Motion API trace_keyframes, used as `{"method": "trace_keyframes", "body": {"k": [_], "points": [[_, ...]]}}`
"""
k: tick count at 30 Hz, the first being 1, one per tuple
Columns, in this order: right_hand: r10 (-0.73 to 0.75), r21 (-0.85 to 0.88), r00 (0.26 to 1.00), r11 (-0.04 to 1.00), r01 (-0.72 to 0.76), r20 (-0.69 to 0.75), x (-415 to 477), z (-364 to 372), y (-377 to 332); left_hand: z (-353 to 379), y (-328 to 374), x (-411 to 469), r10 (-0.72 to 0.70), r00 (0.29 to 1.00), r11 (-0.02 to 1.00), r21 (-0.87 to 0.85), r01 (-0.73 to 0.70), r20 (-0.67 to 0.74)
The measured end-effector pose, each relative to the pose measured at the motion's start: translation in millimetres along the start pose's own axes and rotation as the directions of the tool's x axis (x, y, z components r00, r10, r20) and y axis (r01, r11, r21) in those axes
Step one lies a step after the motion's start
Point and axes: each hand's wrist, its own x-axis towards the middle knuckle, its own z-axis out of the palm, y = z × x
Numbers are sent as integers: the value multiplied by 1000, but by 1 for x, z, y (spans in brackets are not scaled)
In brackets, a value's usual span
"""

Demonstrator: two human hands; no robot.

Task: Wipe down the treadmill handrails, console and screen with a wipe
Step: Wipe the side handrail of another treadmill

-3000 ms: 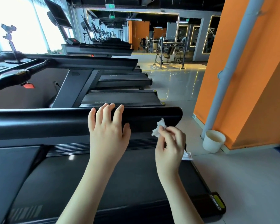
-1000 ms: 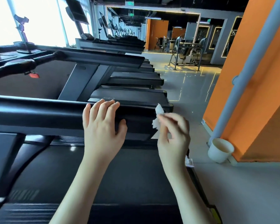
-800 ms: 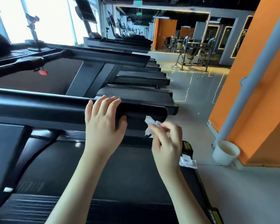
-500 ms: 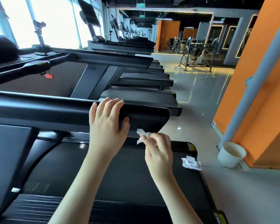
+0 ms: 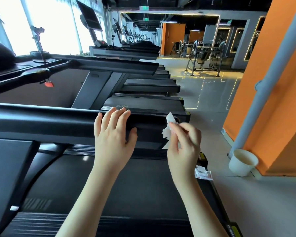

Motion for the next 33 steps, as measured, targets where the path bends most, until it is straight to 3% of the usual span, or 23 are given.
{"method": "trace_keyframes", "body": {"k": [2, 5, 8, 10, 15, 19, 25, 33], "points": [[27, -13, 999, 1000, -27, 44, 18, 0, 0, 0, 0, 1, 4, 1000, 1000, 2, -4, 3], [187, -12, 946, 982, -191, 266, 56, 5, 1, -1, -1, 1, -4, 1000, 1000, 0, 4, 9], [450, -89, 723, 873, -479, 525, 83, 8, 3, -1, 0, 1, -9, 1000, 1000, 5, 9, 19], [517, -51, 650, 802, -595, 556, 84, 8, 8, -2, 0, 0, -9, 1000, 1000, 5, 9, 25], [566, 199, 698, 696, -690, 439, 55, -1, 15, -3, 1, 0, -10, 1000, 1000, 29, 9, 29], [606, 238, 720, 685, -689, 338, 20, -14, 12, -3, 3, 0, -31, 999, 999, 34, 30, 28], [670, 381, 694, 589, -713, 264, -12, -11, -13, -2, 6, -1, -39, 999, 999, 38, 38, 30], [625, 383, 695, 581, -718, 357, -32, -6, -7, 0, 4, -3, -23, 1000, 999, 42, 23, 18]]}}
